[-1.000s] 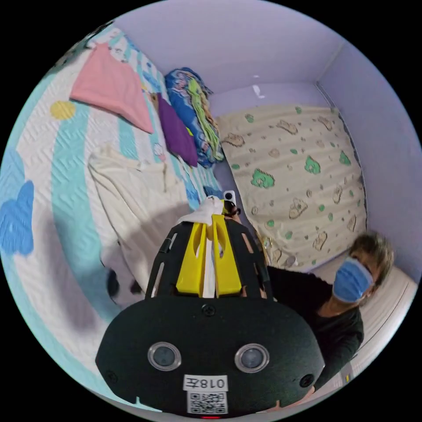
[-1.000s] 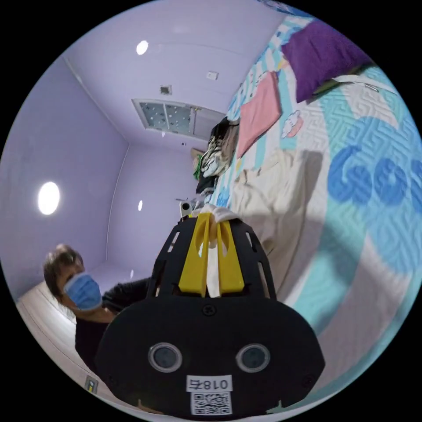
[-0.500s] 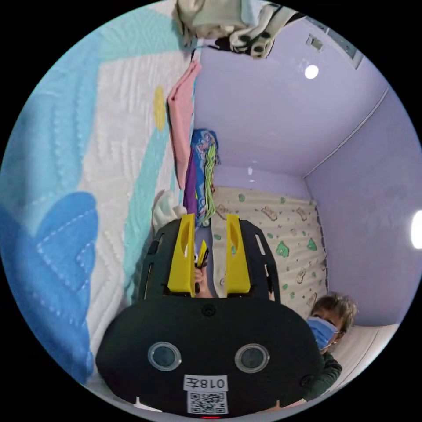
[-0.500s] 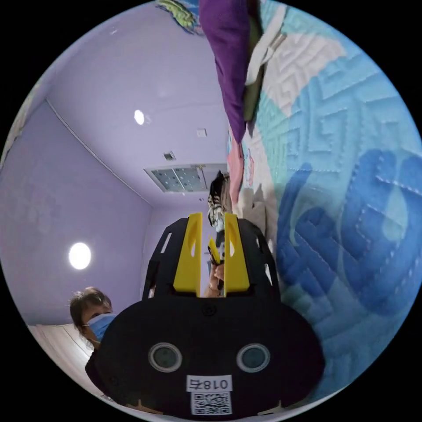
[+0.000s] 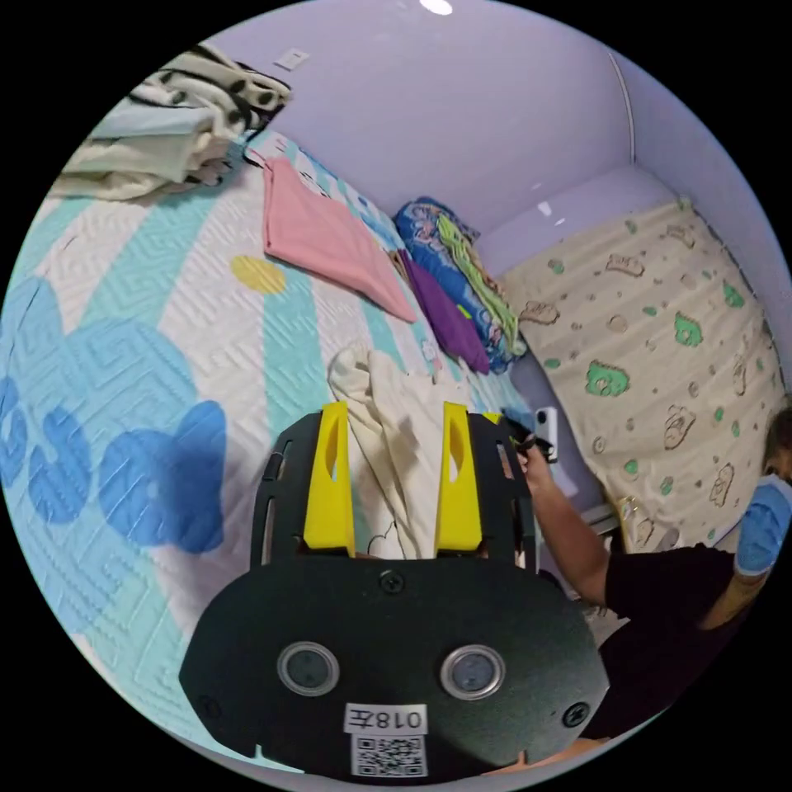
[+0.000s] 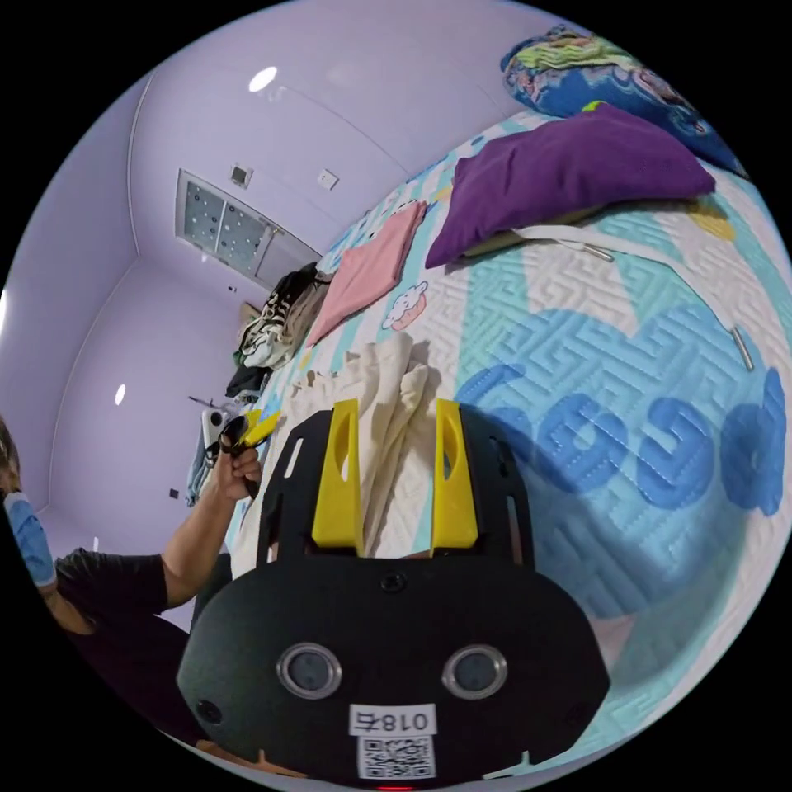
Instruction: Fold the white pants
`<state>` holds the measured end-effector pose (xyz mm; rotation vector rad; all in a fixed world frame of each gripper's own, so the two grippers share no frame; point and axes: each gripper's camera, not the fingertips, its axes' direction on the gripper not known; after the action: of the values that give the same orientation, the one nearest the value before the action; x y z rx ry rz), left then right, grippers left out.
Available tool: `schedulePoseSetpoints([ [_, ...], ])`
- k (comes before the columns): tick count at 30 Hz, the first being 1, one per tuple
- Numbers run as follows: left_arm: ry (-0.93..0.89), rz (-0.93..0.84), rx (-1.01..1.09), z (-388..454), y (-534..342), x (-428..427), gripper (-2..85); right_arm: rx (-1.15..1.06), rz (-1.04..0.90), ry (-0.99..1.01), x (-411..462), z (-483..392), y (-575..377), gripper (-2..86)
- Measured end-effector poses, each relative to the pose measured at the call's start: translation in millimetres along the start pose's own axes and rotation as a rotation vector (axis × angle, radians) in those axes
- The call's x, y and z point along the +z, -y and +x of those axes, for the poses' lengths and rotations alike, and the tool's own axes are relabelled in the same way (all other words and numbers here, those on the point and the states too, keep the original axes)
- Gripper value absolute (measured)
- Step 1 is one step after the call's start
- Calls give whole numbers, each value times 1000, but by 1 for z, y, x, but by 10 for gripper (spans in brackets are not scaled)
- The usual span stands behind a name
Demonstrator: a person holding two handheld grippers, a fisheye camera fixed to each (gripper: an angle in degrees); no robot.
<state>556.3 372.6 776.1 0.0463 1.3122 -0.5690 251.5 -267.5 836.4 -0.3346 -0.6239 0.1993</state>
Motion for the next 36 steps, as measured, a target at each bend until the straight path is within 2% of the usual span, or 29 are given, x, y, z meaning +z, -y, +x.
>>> schedulePoseSetpoints([
  [8, -51, -65, -60, 3, 26, 38, 118, -18, -49, 89, 49, -23, -4, 122],
  [14, 40, -98, -17, 32, 31, 45, 41, -20, -100, 78, 94, -43, -2, 37],
  [16, 80, -52, 51, 54, 25, 36, 29, -113, -24, 22, 91, -69, -18, 25],
  [22, 117, 284, 348, 149, -33, -34, 15, -361, 270, -27, 56, -148, -91, 13],
  [28, 316, 464, 542, 250, -44, -88, 16, -551, 457, -141, 51, -229, -105, 12],
  [31, 376, 505, 617, 283, 7, -110, 18, -612, 533, -172, 60, -259, -68, 15],
  [34, 444, 515, 664, 294, 98, -117, 24, -649, 577, -237, 88, -282, 7, 22],
  [36, 489, 514, 619, 275, 198, -105, 36, -639, 588, -298, 123, -287, 71, 31],
])
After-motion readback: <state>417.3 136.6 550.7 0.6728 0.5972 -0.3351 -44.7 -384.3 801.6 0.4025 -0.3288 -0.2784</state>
